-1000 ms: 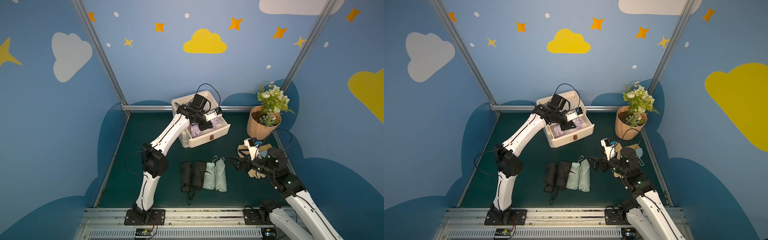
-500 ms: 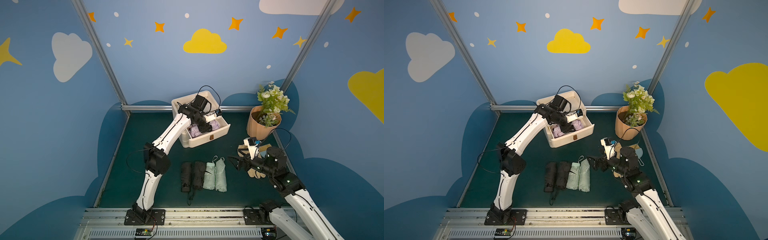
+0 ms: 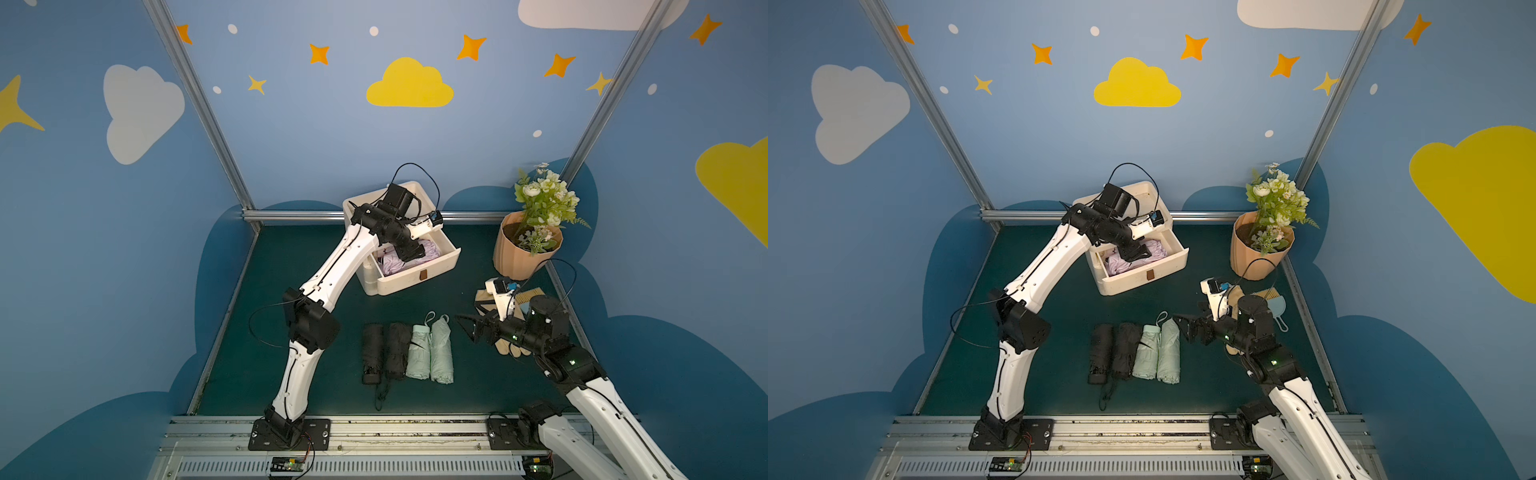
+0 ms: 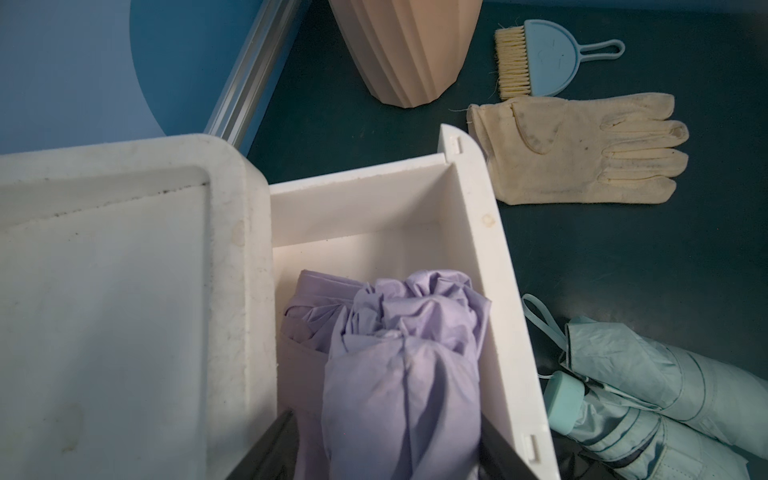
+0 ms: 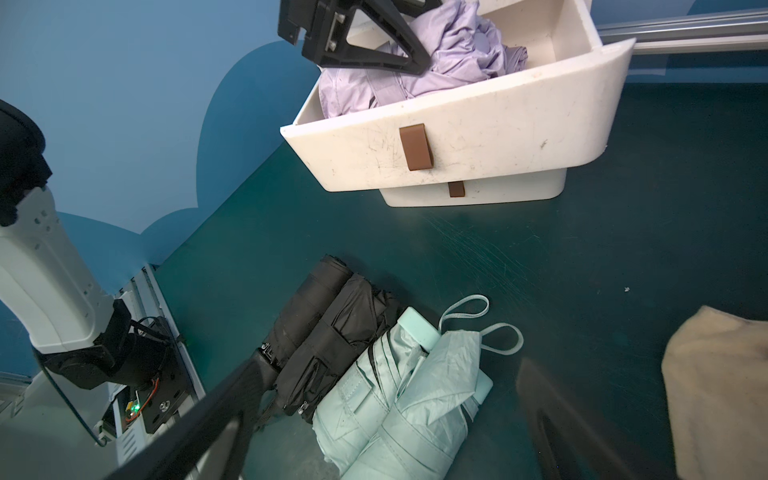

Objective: Place the umbrella in the drawer by color
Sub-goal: Place the umbrella in the drawer.

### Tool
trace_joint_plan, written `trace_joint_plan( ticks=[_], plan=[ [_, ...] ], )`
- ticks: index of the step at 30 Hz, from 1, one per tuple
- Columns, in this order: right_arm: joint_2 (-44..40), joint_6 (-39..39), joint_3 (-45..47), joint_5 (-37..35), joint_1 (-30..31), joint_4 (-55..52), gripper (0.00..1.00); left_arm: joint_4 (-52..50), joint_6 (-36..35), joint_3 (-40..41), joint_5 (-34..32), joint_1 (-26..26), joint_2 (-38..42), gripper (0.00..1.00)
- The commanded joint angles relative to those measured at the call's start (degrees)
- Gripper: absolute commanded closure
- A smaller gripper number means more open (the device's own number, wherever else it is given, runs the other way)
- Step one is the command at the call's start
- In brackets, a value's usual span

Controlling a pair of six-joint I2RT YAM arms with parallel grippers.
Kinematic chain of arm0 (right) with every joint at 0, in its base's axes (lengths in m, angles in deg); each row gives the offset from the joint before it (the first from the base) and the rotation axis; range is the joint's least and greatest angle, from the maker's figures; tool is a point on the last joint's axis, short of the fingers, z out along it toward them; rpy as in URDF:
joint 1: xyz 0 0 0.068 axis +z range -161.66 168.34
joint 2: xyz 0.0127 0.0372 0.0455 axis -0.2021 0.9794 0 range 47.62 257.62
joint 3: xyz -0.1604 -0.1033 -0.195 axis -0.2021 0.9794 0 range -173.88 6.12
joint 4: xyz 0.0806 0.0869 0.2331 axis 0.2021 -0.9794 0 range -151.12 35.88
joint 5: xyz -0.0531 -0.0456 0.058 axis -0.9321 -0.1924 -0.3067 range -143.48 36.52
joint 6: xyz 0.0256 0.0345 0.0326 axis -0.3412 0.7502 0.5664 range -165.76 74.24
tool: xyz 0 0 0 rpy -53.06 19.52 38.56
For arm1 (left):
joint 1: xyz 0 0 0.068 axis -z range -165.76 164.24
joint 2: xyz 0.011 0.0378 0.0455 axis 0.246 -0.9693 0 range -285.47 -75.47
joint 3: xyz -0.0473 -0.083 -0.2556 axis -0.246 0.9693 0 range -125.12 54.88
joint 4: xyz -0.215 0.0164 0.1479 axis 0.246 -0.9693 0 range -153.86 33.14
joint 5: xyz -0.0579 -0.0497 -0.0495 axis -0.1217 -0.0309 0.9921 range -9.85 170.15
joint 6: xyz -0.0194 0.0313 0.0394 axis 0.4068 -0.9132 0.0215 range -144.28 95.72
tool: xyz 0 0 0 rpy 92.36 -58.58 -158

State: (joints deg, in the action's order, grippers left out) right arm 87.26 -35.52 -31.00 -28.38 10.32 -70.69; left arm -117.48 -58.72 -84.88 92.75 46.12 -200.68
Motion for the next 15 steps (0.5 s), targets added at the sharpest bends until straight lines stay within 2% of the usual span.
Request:
trace_joint_plan(
  ticks=[1, 9, 15],
  plan=[
    [0.0, 0.2, 0.9, 0.4, -0.2, 1.4, 0.02, -0.6, 0.9, 0.7, 3.6, -0.4, 4.2, 0.47],
    [0.9, 0.6, 1.3, 0.8, -0.3, 1.9, 0.02, -0.2, 1.6, 2.7, 7.8, -0.4, 5.9, 0.69],
    [0.8, 0.5, 1.2, 0.3, -0.4, 1.7, 0.02, -0.1, 1.6, 5.7, 7.9, -0.5, 5.4, 0.73]
  ],
)
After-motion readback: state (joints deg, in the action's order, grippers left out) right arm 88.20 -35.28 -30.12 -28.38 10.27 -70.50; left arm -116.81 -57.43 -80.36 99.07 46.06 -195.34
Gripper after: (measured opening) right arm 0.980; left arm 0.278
